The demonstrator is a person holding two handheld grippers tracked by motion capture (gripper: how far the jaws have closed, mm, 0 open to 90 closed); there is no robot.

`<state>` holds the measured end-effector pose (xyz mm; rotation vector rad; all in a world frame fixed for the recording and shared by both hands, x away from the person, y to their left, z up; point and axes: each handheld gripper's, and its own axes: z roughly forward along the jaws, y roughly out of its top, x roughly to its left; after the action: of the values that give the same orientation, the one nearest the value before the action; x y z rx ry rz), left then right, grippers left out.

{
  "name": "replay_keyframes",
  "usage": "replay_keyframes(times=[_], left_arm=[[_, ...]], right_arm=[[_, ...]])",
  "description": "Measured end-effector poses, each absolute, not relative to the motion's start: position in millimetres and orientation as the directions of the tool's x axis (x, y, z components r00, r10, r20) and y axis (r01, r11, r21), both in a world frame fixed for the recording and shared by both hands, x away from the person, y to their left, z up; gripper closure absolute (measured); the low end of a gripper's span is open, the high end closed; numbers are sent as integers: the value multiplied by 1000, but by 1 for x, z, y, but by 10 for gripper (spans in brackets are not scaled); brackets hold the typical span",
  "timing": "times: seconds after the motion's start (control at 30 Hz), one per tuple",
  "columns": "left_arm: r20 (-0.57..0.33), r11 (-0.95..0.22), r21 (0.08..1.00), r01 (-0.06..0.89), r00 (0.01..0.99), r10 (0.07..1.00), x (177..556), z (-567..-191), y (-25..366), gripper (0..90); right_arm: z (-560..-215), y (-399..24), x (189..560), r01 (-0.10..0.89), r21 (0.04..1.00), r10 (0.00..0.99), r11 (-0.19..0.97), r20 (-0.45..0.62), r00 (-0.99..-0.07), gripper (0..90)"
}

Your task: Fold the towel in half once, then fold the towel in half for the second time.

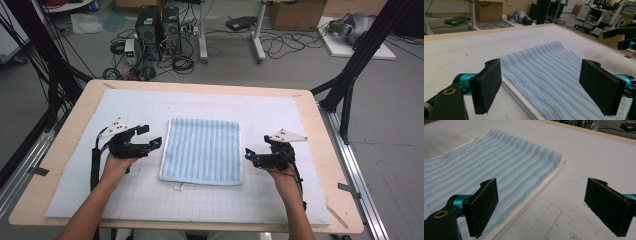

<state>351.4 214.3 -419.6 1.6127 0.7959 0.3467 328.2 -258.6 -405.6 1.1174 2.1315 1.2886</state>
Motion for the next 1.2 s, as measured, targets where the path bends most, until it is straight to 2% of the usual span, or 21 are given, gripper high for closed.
replay_keyframes(times=[0.43,0.77,0.93,1.0,1.2], left_arm=[[-225,-24,944,329,697,681,356,-424,214,176],[-244,-19,922,387,617,748,374,-424,216,187],[-234,-55,906,419,606,760,390,-422,205,188],[-223,-79,900,429,608,762,398,-423,198,188],[-221,-110,863,493,564,796,414,-433,180,192]], right_arm=[[-405,-261,328,441,871,806,218,94,-585,112],[-406,-264,329,458,863,815,213,101,-570,112],[-405,-264,328,456,861,811,225,93,-577,118],[-406,-263,328,463,854,803,238,95,-588,150],[-405,-262,328,458,858,811,233,88,-578,122]])
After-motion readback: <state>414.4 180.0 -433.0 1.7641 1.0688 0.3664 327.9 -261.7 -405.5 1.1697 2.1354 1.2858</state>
